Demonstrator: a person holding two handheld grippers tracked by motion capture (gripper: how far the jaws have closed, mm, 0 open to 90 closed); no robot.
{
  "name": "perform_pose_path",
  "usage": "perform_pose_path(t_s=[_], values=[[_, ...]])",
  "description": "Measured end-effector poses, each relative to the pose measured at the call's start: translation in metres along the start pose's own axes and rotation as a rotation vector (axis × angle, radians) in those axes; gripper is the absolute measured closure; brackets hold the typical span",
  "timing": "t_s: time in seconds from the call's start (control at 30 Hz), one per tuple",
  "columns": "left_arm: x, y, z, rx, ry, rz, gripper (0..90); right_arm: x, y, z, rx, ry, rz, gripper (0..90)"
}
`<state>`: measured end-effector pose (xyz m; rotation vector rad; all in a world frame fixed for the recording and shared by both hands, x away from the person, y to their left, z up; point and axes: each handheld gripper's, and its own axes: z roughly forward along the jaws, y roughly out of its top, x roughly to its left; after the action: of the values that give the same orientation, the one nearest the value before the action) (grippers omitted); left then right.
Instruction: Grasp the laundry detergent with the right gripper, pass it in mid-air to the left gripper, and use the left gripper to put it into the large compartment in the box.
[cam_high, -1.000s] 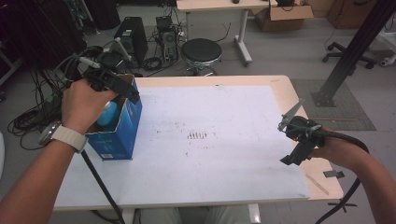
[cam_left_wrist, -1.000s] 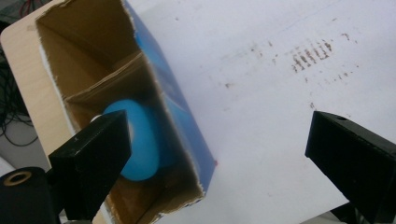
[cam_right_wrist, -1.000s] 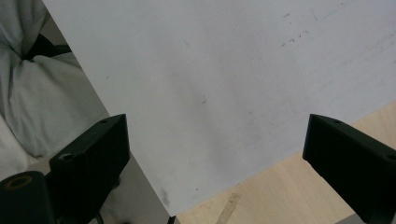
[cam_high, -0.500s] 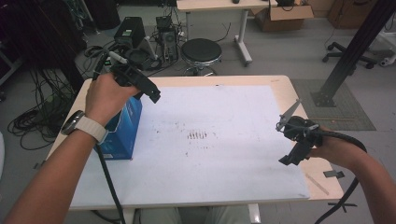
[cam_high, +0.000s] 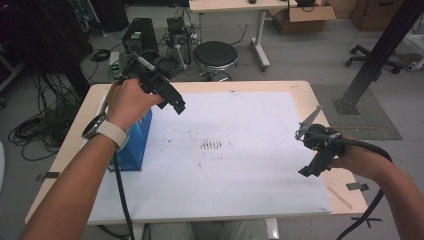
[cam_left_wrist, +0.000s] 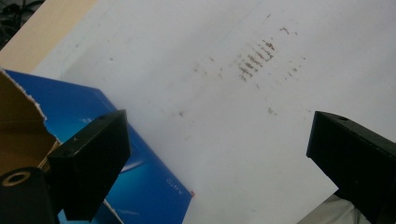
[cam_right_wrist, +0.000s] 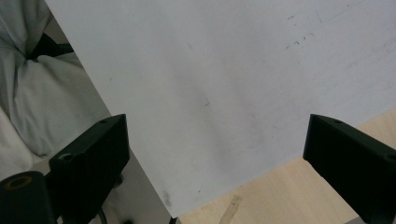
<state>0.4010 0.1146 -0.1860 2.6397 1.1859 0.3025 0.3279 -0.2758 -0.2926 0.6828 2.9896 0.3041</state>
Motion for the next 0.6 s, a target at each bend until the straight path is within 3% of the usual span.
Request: perform_pose_path(t_s=[0.27, 0.6], values=[[-0.006, 0.008, 0.009, -0.006, -0.017, 0.084, 6.9, -0.001, 0.003, 0.001, 0.0, 0.0, -0.004, 6.4], [-0.019, 0.014, 0.022, 0.021, -0.08, 0.237, 7.2, -0.002, 0.01, 0.0, 0.001, 0.003, -0.015, 6.5]])
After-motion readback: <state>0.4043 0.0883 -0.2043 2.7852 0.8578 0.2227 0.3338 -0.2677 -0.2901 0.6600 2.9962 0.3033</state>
